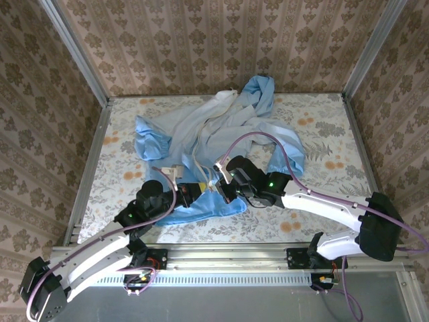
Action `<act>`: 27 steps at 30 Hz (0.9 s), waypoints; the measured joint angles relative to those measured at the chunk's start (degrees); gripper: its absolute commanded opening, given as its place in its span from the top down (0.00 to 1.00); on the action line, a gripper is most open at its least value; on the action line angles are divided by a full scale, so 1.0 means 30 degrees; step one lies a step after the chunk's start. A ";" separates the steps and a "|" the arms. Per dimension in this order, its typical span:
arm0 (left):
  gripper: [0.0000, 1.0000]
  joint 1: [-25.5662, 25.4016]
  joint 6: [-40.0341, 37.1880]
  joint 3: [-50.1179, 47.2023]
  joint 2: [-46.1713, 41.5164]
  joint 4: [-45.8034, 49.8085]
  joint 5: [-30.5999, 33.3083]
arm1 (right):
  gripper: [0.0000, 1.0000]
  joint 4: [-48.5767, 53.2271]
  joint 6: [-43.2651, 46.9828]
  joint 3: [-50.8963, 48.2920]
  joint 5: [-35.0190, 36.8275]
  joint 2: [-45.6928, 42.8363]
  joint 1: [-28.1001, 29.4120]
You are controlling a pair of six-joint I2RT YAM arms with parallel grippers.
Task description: Zip up the jacket
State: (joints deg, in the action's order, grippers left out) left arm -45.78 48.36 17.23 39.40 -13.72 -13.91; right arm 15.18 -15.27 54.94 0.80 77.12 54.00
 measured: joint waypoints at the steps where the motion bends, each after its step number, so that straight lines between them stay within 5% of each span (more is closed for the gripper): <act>1: 1.00 0.0000 0.0000 -0.0007 -0.0153 0.0000 0.0117 | 1.00 -0.0029 -0.0007 0.0000 -0.0029 0.0000 0.0000; 27: 1.00 -0.0481 0.0430 -0.0758 -0.1086 -0.0117 0.0896 | 1.00 -0.0707 -0.0801 0.0481 -0.0889 0.0335 -0.0335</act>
State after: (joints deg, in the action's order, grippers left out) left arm -47.22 49.65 14.96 36.14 -14.06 -11.22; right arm 13.06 -17.67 56.38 -1.87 78.13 52.99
